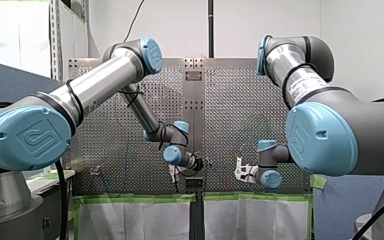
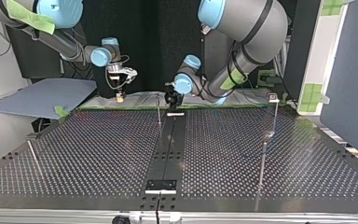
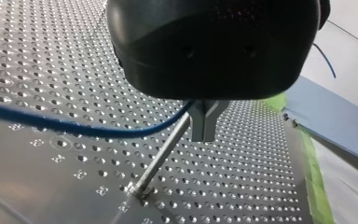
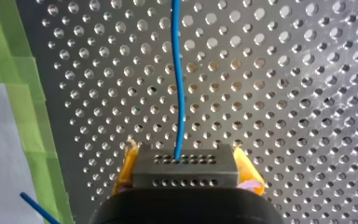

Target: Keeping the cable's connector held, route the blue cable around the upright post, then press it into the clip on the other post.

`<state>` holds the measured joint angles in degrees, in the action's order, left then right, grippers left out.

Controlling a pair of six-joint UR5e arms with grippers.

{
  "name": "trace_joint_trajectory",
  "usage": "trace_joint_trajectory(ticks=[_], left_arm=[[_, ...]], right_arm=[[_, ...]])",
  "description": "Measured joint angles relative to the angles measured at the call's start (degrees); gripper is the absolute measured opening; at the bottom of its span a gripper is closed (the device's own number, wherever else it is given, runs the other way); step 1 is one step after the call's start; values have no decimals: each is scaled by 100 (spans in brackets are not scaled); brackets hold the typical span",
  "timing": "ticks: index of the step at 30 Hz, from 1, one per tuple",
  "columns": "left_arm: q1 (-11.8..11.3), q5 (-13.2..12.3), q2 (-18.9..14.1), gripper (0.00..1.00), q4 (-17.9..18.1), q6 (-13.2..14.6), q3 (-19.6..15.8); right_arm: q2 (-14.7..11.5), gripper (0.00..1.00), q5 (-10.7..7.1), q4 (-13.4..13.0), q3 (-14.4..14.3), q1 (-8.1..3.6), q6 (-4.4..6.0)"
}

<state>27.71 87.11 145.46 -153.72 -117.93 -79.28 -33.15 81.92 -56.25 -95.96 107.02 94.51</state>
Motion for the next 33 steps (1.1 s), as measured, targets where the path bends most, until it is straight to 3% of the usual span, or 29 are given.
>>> trace_joint_trajectory(ticks=[24,33], left_arm=[[-57,-7,164,0,-99,33,263],[-88,-4,166,0,28,27,266]], right_arm=[[5,0,0,-246,45,-84,22],[62,0,3,-284,66,-101,4]])
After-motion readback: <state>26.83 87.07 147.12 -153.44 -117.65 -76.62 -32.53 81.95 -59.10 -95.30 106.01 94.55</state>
